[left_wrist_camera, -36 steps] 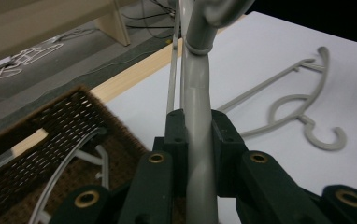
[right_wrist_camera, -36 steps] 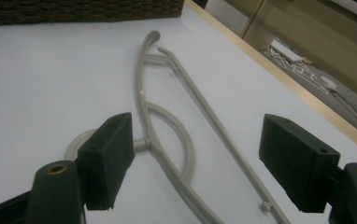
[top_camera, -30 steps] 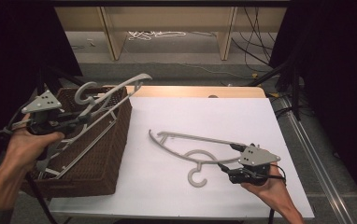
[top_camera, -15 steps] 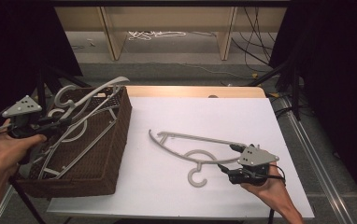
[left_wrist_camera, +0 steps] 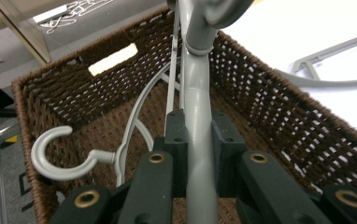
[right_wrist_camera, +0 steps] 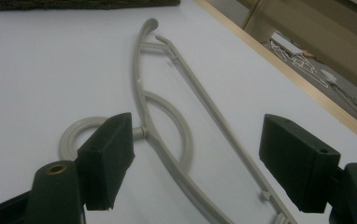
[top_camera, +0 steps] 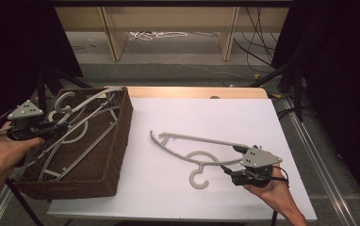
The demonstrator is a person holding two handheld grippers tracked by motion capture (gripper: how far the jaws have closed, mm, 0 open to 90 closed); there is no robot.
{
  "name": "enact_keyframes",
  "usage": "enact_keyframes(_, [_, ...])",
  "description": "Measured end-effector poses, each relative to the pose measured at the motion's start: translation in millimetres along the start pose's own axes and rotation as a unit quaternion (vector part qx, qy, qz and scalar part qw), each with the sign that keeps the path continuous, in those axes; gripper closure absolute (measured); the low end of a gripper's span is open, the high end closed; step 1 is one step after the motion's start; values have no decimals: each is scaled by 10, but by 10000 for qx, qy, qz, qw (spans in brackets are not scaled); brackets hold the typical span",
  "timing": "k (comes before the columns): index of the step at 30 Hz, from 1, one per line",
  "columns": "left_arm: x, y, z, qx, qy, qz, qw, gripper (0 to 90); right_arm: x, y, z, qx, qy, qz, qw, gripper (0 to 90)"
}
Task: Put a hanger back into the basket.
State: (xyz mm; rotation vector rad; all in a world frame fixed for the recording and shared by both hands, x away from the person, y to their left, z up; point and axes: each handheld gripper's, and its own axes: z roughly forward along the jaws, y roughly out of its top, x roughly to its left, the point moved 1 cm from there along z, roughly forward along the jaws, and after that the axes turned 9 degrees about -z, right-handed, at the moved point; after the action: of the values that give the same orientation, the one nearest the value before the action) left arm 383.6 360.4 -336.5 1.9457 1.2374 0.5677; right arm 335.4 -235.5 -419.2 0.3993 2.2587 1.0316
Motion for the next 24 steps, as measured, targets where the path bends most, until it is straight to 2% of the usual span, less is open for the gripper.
enact_keyframes(2, [46,-6,-12,182,42,191,9996,796,6,-1,4,10,24,10,10000,272])
enact_keyframes(3, [24,-23,22,39,14,-16,10000,796,4,-2,3,41,62,-7,10000,272])
enact_keyframes(4, [24,-23,22,39,14,-16,10000,796,4,-2,3,41,62,-7,10000,272])
enact_keyframes(5, [54,-26,39,268,-19,181,9995,796,6,-3,10,19,30,-13,10000,272])
enact_keyframes(6, [54,-26,39,268,-19,181,9995,796,5,-3,11,15,25,-4,10000,272])
enact_keyframes(8, [61,-18,68,293,-7,132,9995,796,4,-4,11,16,22,-1,10000,272])
enact_keyframes(9, [72,-13,114,271,-66,60,9996,796,4,-6,10,28,23,2,10000,272])
enact_keyframes(10, [54,-16,152,209,-106,-98,9997,796,5,-7,10,28,27,-4,10000,273])
enact_keyframes(11, [44,-21,186,211,-90,-167,9996,796,5,-7,9,25,27,-4,10000,272])
enact_keyframes(12, [51,-32,222,224,-88,-124,9996,796,5,-8,10,22,26,7,10000,272])
enact_keyframes(16, [62,-72,314,331,-101,-228,9991,796,-4,-20,12,39,18,12,10000,272])
enact_keyframes(17, [72,-99,361,412,-141,-267,9987,795,-9,-22,7,57,41,7,10000,272])
enact_keyframes(19, [108,-116,389,631,-164,-148,9978,795,-8,-28,14,50,25,24,10000,273])
enact_keyframes(23, [115,-169,485,823,-235,-252,9960,795,-2,-28,21,54,18,6,10000,272])
enact_keyframes(24, [112,-189,515,752,-221,-317,9964,795,-1,-28,20,57,29,11,10000,272])
